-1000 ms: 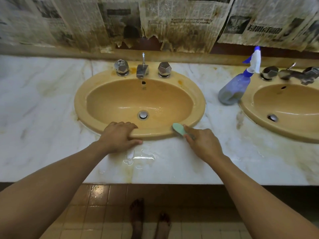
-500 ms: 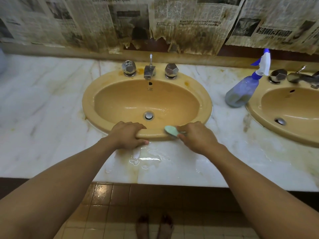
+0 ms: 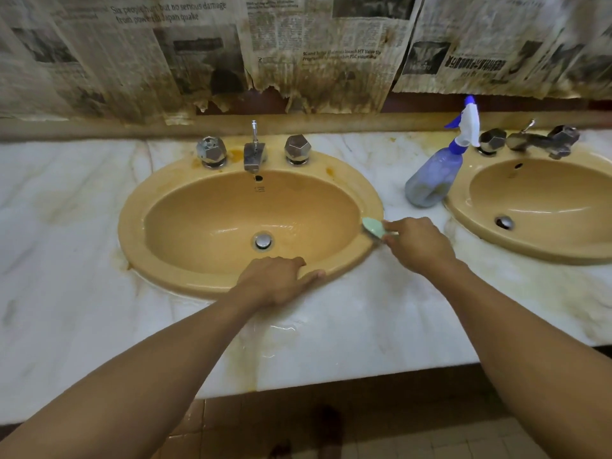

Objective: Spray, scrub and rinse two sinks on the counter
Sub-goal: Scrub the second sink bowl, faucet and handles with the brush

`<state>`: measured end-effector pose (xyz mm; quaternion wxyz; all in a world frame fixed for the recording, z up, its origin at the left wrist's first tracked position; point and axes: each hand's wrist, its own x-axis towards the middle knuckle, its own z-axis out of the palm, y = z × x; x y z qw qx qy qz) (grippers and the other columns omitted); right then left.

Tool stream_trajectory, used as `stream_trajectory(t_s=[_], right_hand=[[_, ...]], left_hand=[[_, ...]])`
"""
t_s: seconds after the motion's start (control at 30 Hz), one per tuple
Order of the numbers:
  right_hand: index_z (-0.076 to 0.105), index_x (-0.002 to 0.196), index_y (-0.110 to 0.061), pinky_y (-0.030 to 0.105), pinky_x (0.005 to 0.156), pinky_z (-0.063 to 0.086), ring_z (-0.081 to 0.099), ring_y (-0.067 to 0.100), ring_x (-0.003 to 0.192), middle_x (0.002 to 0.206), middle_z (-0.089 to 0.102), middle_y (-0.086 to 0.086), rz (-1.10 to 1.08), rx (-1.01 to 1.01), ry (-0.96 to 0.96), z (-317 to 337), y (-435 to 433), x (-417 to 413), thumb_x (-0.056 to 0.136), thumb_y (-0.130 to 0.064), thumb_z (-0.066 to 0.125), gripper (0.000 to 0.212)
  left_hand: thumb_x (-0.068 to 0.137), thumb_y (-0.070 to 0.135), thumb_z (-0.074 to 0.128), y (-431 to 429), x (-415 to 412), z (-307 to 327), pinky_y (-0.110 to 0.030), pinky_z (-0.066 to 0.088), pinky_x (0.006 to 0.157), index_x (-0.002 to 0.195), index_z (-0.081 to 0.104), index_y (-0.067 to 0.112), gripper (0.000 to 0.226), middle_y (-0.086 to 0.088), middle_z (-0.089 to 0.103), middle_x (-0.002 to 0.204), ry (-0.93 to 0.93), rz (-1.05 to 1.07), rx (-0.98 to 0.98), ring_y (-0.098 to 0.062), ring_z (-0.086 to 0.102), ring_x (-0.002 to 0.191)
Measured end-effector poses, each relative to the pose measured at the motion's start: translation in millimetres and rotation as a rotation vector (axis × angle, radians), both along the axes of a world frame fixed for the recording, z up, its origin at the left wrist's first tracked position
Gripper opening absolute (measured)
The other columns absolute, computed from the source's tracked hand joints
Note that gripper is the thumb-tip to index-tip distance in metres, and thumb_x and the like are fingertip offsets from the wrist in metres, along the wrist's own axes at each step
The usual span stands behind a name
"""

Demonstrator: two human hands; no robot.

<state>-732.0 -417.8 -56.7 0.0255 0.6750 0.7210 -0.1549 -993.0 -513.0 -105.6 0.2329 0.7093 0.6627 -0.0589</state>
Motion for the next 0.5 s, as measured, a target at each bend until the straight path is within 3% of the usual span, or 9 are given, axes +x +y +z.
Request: stream_trajectory(t_s=[0.13,0.27,0.3,0.37,0.43,0.5], right_hand=[[0.059,0.140,-0.031,0.036,0.073,0.043,0.063,0.034,0.109,0.119,0.067,0.010,0.028,0.050,0.021,-14,52,-7,0.104,-0.038,0.044,0.040],[0.059,0.142,-0.031,0.041,0.087,0.051,0.058,0.034,0.116,0.126,0.065,0.014,0.208,-0.046,-0.005,-3,94,1,0.102,-0.040,0.050,0.042],[0.061,0.141,-0.032,0.042,0.089,0.052,0.058,0.033,0.114,0.125,0.066,0.014,0.258,-0.067,-0.039,0,100,5,0.101,-0.043,0.051,0.043],[0.061,0.139,-0.035,0.041,0.089,0.053,0.059,0.032,0.113,0.126,0.065,0.013,0.300,-0.075,-0.072,1,110,6,0.100,-0.048,0.050,0.043],[0.059,0.141,-0.035,0.037,0.086,0.049,0.060,0.034,0.116,0.130,0.062,0.014,0.291,-0.044,-0.042,-3,122,-8,0.100,-0.043,0.050,0.043],[0.058,0.142,-0.033,0.038,0.083,0.045,0.060,0.036,0.114,0.126,0.060,0.015,0.286,-0.011,0.021,-9,136,-37,0.101,-0.037,0.049,0.042]], left_hand=[[0.103,0.067,0.011,31,44,1,-0.043,0.042,0.081,0.124,0.052,0.021,0.065,-0.012,0.068,0.118,-0.091,-0.016,-0.056,-0.036,0.061,0.107],[0.106,0.062,0.011,56,64,-7,-0.047,0.044,0.098,0.127,0.049,0.022,0.060,-0.012,0.062,0.132,-0.273,0.042,-0.171,-0.037,0.057,0.118],[0.106,0.062,0.013,63,70,-9,-0.047,0.041,0.106,0.140,0.044,0.022,0.062,-0.011,0.055,0.146,-0.332,0.070,-0.192,-0.036,0.053,0.129],[0.107,0.059,0.016,80,85,-12,-0.043,0.025,0.122,0.162,0.018,0.016,0.070,-0.009,0.023,0.169,-0.438,0.111,-0.233,-0.030,0.028,0.153],[0.110,0.052,0.018,100,102,-18,-0.036,0.006,0.127,0.162,-0.005,0.004,0.075,-0.011,-0.008,0.172,-0.544,0.178,-0.254,-0.023,-0.001,0.159],[0.110,0.050,0.020,119,114,-25,-0.036,-0.004,0.127,0.157,-0.019,-0.002,0.080,-0.014,-0.025,0.167,-0.663,0.297,-0.253,-0.023,-0.019,0.156]])
